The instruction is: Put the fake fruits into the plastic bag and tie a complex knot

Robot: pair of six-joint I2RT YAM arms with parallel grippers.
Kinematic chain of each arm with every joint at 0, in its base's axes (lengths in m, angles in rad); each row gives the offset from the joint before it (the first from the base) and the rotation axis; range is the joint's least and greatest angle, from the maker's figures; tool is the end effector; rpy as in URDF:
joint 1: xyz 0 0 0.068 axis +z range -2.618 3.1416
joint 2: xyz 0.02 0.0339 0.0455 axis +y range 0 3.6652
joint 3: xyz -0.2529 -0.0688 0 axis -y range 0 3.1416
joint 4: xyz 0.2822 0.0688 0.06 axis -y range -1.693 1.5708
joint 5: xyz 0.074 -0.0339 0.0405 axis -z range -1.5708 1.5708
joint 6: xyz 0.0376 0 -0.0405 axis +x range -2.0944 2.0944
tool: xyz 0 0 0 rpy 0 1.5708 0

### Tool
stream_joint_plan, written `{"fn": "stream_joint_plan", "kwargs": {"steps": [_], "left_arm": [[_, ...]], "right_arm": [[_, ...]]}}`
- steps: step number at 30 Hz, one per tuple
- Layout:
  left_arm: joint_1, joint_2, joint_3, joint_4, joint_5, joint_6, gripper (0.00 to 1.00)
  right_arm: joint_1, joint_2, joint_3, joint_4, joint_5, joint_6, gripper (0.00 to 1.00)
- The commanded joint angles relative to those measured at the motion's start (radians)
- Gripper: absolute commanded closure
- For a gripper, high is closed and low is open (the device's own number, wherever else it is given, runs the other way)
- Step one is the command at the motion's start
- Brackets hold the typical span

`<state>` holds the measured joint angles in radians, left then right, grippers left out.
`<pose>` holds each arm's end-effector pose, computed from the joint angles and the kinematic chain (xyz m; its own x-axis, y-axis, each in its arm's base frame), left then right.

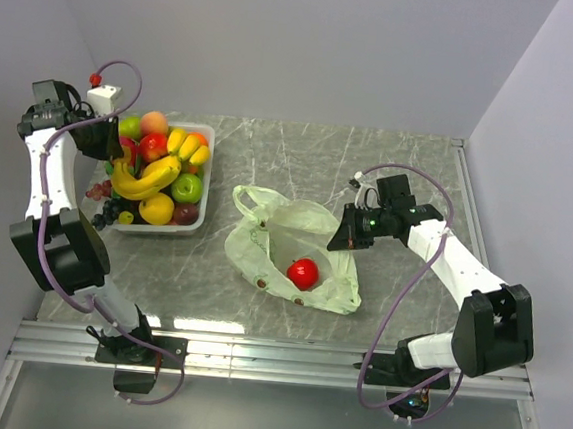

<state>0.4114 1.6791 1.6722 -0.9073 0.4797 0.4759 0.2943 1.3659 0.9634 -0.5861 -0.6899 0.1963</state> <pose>0.3694 0.1422 0.3379 -0.6895 0.1426 -0.7101 0.2468 0.9680 -0.0453 0.2881 0.1123 0.2197 -0.8930 -0.1135 -0.4356 -0.3920 0.6717 0.6286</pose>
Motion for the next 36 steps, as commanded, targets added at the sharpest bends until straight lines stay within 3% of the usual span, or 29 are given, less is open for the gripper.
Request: {"fn": "stream_joint_plan", "kwargs": {"steps": [1,9,15,18,23,25,28,31,36], "left_arm": [[0.006,-0.073,0.041,-0.024,0.059,0.036,1.0],[0.026,-0.15,0.132,-0.126,0.122,0.142,1.0],[0.003,-0.206,0.279,-0.194,0.255,0.093,1.0],[-0.146,-0.257,0.29,-0.164,0.237,0.003,1.0],[-0.538,-0.346,0.183,0.094,0.143,-0.242,1.0],[-0.638,-0.355,0.14,0.181,0.082,-0.305,1.0],[-0.884,-0.343,0.064,0.292,-0.015,-0.349,1.0],[-1.041,-0.348,-0.052,0.401,-0.087,-0.344,1.0],[-1.171,-0.311,-0.21,0.56,-0.11,-0.387,1.0]], "right_arm": [[-0.006,0.01,0.044,0.011,-0.01,-0.009,1.0],[-0.007,0.01,0.051,0.012,-0.002,-0.003,1.0],[-0.006,0.004,0.058,0.014,-0.006,0.009,1.0],[-0.006,0.002,0.067,0.012,-0.019,0.017,1.0],[-0.006,-0.004,0.066,0.017,-0.04,0.025,1.0],[-0.006,-0.008,0.061,0.022,-0.043,0.028,1.0],[-0.007,-0.011,0.063,0.025,-0.069,0.034,1.0],[-0.006,-0.011,0.069,0.022,-0.079,0.043,1.0],[-0.007,-0.007,0.072,0.02,-0.089,0.051,1.0]]}}
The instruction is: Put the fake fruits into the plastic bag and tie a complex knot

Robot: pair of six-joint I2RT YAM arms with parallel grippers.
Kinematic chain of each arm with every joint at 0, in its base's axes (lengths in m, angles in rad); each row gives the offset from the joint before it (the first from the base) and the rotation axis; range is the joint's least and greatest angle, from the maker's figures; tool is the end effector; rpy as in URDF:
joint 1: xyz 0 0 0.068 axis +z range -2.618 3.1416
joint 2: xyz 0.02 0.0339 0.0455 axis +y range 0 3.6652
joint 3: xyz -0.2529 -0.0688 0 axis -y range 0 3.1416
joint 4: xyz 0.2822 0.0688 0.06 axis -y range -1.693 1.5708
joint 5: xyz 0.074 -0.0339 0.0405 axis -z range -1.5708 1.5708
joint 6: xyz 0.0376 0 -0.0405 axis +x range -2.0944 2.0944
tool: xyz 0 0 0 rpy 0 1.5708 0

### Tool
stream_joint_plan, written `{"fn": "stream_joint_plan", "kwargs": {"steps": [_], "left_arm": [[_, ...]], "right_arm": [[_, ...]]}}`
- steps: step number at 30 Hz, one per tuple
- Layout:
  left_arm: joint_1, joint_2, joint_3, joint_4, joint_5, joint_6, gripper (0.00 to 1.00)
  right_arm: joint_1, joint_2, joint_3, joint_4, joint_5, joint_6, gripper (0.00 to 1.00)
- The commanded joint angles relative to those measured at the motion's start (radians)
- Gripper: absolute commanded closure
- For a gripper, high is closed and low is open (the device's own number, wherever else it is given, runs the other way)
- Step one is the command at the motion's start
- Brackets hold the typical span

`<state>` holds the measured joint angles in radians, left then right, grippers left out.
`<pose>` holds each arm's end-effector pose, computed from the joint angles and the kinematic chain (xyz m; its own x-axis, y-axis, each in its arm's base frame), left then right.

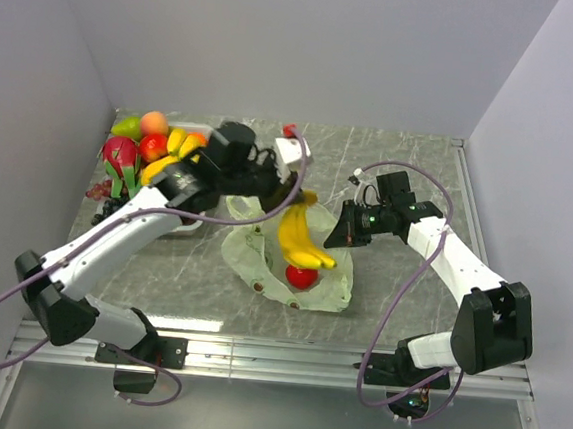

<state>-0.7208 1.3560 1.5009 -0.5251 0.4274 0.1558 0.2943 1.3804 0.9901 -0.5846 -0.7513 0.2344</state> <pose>0.2430 -0.2342 0.4205 -0.1374 0.3086 -0.9412 0.9223 0.3865 -0.0079 0.2920 0.1153 0.2260 -0.9048 -0.0969 -0.4147 -0.3788 0.6279 0.6798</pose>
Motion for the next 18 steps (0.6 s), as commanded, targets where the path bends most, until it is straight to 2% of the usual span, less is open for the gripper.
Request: {"fn": "stream_joint_plan", "kwargs": {"steps": [1,4,5,8,13,18], "left_arm": [[-0.063,0.023,-0.057,0.195,-0.065,-0.073,1.0],[-0.08,0.063,-0.145,0.24,-0.117,-0.082,1.0],[-0.083,0.087,-0.159,0.244,-0.195,-0.084,1.0],[-0.085,0.115,-0.197,0.246,-0.311,-0.068,1.0],[-0.086,0.066,-0.313,0.293,-0.492,0.001,1.0],[-0.085,0.04,-0.356,0.234,-0.543,0.065,1.0]], "right_arm": [[-0.007,-0.018,0.047,0.016,-0.026,0.013,1.0],[-0.012,-0.018,0.048,0.011,-0.028,0.016,1.0],[-0.014,-0.018,0.048,0.006,-0.029,0.016,1.0],[-0.027,-0.02,0.047,0.002,-0.039,0.014,1.0],[-0.04,-0.021,0.032,0.003,-0.051,0.01,1.0],[-0.04,-0.009,0.041,-0.009,-0.052,0.005,1.0]]}}
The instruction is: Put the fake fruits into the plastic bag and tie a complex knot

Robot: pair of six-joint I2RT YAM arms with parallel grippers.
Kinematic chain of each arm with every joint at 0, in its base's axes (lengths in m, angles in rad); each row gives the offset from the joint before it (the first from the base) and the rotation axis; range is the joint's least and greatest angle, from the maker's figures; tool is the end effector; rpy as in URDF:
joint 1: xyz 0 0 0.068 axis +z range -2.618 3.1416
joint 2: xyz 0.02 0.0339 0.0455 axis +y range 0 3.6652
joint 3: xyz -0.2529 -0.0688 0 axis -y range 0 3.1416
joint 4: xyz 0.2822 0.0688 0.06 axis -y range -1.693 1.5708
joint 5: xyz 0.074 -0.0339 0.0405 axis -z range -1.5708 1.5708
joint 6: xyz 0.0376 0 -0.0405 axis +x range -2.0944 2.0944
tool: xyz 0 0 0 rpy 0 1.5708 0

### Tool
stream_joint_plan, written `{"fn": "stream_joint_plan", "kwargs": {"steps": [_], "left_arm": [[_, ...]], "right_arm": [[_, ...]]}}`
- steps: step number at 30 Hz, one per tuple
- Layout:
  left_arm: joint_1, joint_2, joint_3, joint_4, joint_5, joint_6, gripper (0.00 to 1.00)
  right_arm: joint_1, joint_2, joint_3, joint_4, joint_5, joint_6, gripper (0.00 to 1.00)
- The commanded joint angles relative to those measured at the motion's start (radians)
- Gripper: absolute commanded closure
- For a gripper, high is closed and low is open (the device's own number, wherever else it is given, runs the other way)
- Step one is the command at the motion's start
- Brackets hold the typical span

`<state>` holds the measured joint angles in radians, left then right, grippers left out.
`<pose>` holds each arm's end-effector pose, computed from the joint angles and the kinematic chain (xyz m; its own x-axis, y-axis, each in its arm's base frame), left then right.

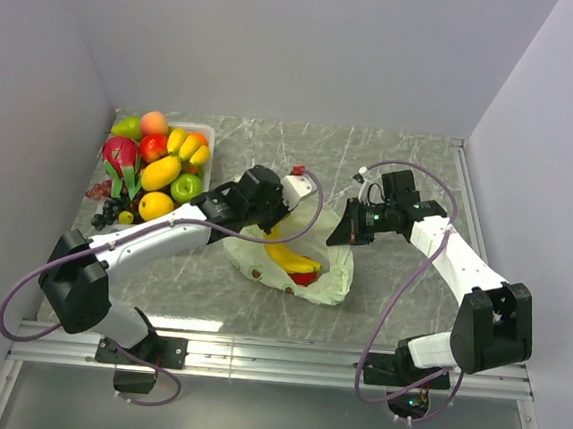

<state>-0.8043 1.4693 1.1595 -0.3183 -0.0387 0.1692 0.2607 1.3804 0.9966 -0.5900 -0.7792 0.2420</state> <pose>0.2589 -0.2668 0.2706 -0.2842 0.5377 -0.7938 0.7568 0.6342 0.1587 0.2955 0.1062 0.2285 -0.9112 -0.0666 -0.4065 -0.3571 0.6196 0.6989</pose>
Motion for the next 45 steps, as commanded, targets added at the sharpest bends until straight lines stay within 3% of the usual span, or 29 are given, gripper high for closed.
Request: {"fn": "stream_joint_plan", "kwargs": {"steps": [1,6,8,12,15,16,18,19,24,29,33,42,45], "left_arm": [[-0.003,-0.084,-0.047,0.027,-0.057,0.065,1.0],[-0.001,-0.174,-0.106,-0.03,0.097,0.177,1.0],[-0.006,-0.162,-0.097,-0.07,0.166,0.216,1.0],[-0.006,-0.069,-0.032,-0.134,0.157,0.217,0.97],[-0.004,-0.018,0.028,-0.177,0.161,0.233,0.76],[-0.004,-0.011,0.067,-0.194,0.163,0.228,0.51],[-0.006,-0.01,0.113,-0.211,0.187,0.207,0.39],[-0.004,-0.018,0.158,-0.226,0.2,0.19,0.26],[0.017,-0.085,0.267,-0.278,0.307,0.087,0.2],[0.189,-0.228,0.281,-0.303,0.339,-0.071,0.2],[0.464,-0.302,0.246,-0.395,0.289,-0.086,0.22],[0.9,-0.343,0.18,-0.542,0.267,0.125,0.19],[0.944,-0.31,0.175,-0.542,0.277,0.234,0.19]], "right_arm": [[-0.008,-0.006,0.037,-0.004,-0.025,-0.001,1.0],[-0.009,-0.001,0.042,0.002,-0.026,0.009,1.0],[-0.009,0.002,0.043,0.007,-0.034,0.014,1.0],[-0.008,0.011,0.051,-0.001,-0.035,0.008,1.0],[-0.009,0.009,0.039,0.01,-0.031,0.014,1.0],[-0.008,0.009,0.039,0.015,-0.031,0.019,1.0],[-0.003,0.017,0.04,0.018,-0.031,0.019,1.0],[-0.003,0.019,0.04,0.019,-0.028,0.017,1.0],[0.009,0.011,0.028,0.033,0.001,0.005,1.0],[0.049,-0.029,-0.001,0.042,0.079,-0.03,1.0],[0.109,-0.052,0.004,0.041,0.168,-0.058,1.0],[0.133,-0.038,0.019,0.035,0.202,-0.066,1.0],[0.135,-0.03,0.022,0.033,0.195,-0.066,1.0]]}}
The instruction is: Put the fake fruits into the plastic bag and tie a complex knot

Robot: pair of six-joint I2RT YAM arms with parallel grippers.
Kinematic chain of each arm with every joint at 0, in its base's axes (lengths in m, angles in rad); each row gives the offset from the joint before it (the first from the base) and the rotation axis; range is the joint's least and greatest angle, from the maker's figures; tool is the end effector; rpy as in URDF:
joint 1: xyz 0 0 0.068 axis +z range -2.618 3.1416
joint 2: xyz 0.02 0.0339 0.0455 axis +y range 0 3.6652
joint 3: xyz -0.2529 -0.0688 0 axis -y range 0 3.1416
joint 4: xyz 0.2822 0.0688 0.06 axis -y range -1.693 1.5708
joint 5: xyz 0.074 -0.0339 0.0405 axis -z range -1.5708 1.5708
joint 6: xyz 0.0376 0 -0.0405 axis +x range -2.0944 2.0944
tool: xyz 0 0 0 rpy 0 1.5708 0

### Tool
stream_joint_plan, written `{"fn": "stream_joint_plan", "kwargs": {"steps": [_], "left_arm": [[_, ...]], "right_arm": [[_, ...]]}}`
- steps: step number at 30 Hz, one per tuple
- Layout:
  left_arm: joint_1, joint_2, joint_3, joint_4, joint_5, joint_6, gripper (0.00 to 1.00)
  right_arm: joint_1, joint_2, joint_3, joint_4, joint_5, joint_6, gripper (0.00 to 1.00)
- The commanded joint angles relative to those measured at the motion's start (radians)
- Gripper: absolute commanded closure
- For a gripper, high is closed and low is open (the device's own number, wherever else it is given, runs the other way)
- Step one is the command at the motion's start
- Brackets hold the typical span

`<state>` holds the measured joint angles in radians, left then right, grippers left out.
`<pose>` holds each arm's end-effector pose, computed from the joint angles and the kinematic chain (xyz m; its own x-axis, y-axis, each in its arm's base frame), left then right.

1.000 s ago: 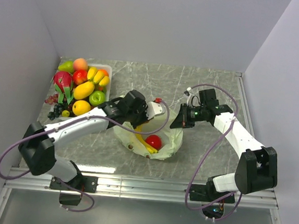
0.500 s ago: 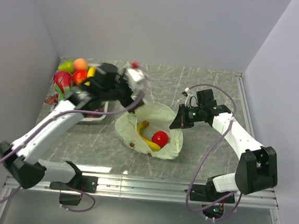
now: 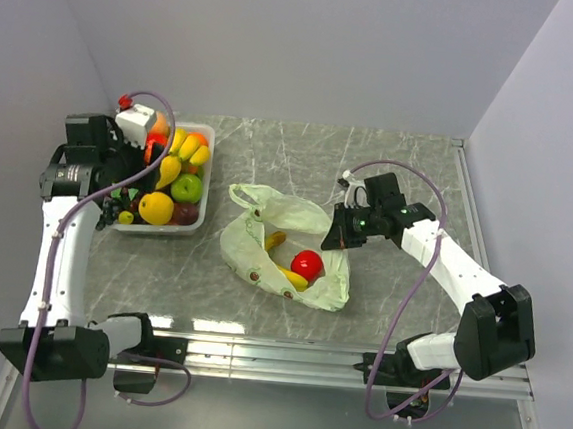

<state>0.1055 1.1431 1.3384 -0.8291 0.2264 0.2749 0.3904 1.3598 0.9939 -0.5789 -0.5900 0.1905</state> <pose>0.2688 0.0200 0.3917 -0.5458 0.2082 -0.8116 0.2342 0.9679 0.0908 0.2821 0.1387 0.2306 -0.8528 -0.1808 -0.4899 -0.4646 0.6911 0.5536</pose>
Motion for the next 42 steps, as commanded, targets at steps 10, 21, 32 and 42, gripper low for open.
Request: {"fn": "stream_joint_plan", "kwargs": {"steps": [10,21,32,42], "left_arm": [[0.037,0.21,0.028,0.018,0.036,0.325,0.2],[0.028,0.293,0.16,-0.002,0.125,0.313,0.22],[0.026,0.282,0.065,0.021,0.091,0.366,0.21],[0.026,0.356,0.071,0.047,0.09,0.402,0.19]], "right_arm": [[0.005,-0.018,0.02,0.016,0.012,-0.019,1.0],[0.005,0.002,0.031,0.007,0.01,-0.023,1.0],[0.005,0.019,0.041,0.001,0.002,-0.022,1.0],[0.005,0.025,0.042,-0.003,0.004,-0.023,1.0]]}}
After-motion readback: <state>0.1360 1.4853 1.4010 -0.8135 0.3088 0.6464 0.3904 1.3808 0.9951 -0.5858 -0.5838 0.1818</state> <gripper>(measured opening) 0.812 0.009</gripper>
